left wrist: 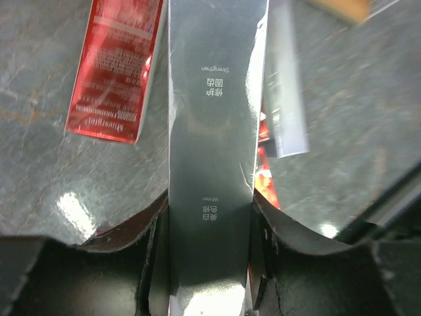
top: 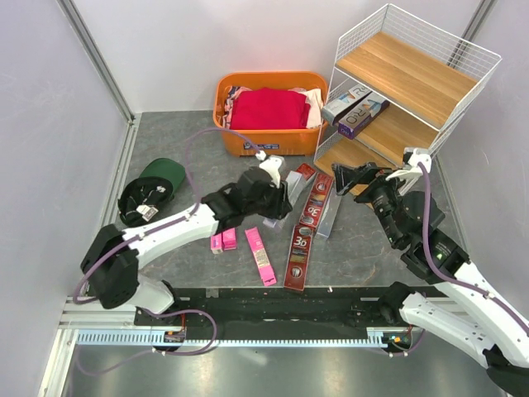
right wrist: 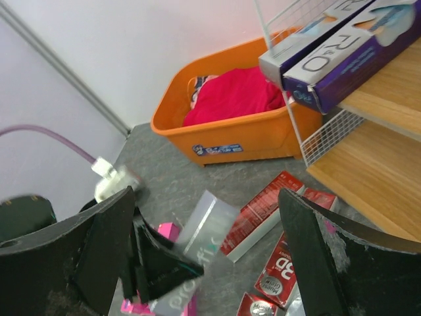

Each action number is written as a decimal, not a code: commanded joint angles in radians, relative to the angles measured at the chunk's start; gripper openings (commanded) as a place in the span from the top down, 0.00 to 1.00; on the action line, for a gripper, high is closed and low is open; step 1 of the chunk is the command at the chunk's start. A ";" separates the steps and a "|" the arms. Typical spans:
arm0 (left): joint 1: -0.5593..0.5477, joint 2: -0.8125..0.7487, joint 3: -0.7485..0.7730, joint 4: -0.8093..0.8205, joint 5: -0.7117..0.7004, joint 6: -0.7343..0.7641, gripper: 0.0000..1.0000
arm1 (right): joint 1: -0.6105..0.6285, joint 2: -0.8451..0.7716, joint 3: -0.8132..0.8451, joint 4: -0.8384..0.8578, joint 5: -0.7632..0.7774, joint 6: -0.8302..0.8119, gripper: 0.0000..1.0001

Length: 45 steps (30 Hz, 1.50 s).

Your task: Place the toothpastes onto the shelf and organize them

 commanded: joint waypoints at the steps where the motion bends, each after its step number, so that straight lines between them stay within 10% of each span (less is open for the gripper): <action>1: 0.087 -0.130 -0.031 0.166 0.259 0.006 0.62 | 0.001 0.027 0.050 0.005 -0.112 -0.005 0.02; 14: 0.226 -0.241 -0.098 0.683 0.962 -0.247 0.62 | 0.001 0.090 0.045 0.103 -0.397 0.000 0.02; 29: 0.203 -0.164 -0.127 1.092 1.118 -0.511 0.63 | -0.001 0.117 0.016 0.305 -0.689 0.070 0.04; 37: 0.193 -0.136 -0.112 1.139 1.115 -0.538 0.62 | -0.001 0.137 0.021 0.342 -0.772 0.090 0.49; 45: 0.203 -0.187 -0.049 0.738 0.942 -0.298 0.31 | -0.001 0.117 0.031 0.298 -0.661 0.075 0.76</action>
